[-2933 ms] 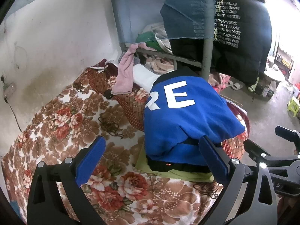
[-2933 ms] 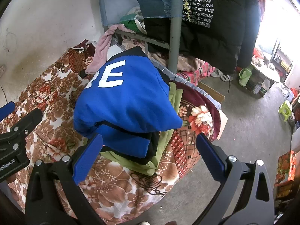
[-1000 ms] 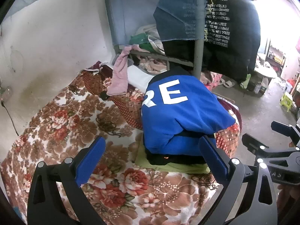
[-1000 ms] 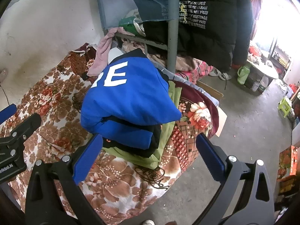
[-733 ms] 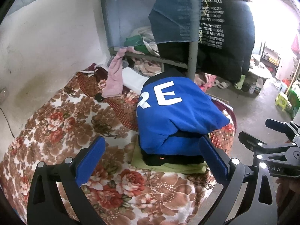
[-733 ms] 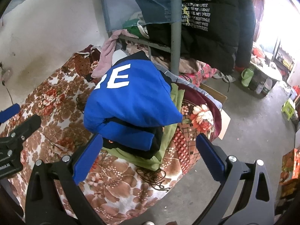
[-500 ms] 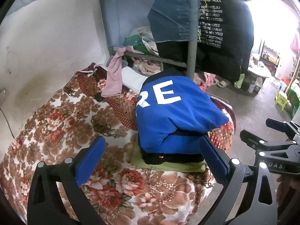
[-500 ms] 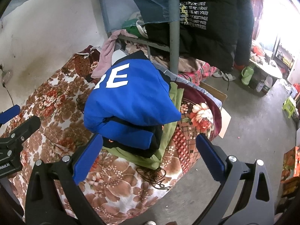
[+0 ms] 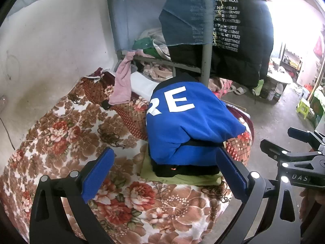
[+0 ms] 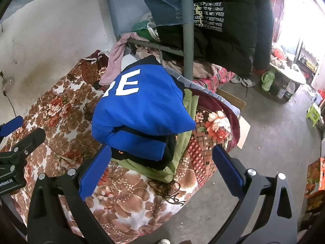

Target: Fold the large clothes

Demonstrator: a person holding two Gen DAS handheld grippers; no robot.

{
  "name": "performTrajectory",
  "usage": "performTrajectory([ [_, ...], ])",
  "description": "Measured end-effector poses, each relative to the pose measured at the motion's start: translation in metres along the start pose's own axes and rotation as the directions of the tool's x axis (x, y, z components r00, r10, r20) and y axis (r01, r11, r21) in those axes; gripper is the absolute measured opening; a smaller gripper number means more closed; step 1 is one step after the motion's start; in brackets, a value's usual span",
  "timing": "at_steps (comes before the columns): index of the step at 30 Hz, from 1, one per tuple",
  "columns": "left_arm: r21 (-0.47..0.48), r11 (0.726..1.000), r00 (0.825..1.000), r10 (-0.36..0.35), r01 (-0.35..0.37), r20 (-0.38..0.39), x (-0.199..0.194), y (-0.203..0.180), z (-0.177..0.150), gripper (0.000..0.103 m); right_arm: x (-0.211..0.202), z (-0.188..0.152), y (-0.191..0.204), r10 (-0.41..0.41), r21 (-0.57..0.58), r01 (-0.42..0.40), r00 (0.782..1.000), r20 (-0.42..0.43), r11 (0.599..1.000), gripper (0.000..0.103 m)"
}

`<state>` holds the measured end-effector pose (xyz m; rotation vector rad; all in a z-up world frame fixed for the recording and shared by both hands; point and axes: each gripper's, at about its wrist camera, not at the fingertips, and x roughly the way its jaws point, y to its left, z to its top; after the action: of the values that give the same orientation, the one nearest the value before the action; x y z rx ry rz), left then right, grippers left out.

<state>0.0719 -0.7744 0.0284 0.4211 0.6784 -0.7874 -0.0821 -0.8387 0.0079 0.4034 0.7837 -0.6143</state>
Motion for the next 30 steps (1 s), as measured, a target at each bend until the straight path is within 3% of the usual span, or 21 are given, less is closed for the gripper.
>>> performTrajectory([
  [30, -0.022, 1.0, 0.999, -0.005, 0.005, -0.031, -0.004, 0.014, -0.003, 0.098, -0.013, 0.0, 0.0, -0.006, 0.009, 0.006, 1.0, -0.019, 1.0, 0.098],
])
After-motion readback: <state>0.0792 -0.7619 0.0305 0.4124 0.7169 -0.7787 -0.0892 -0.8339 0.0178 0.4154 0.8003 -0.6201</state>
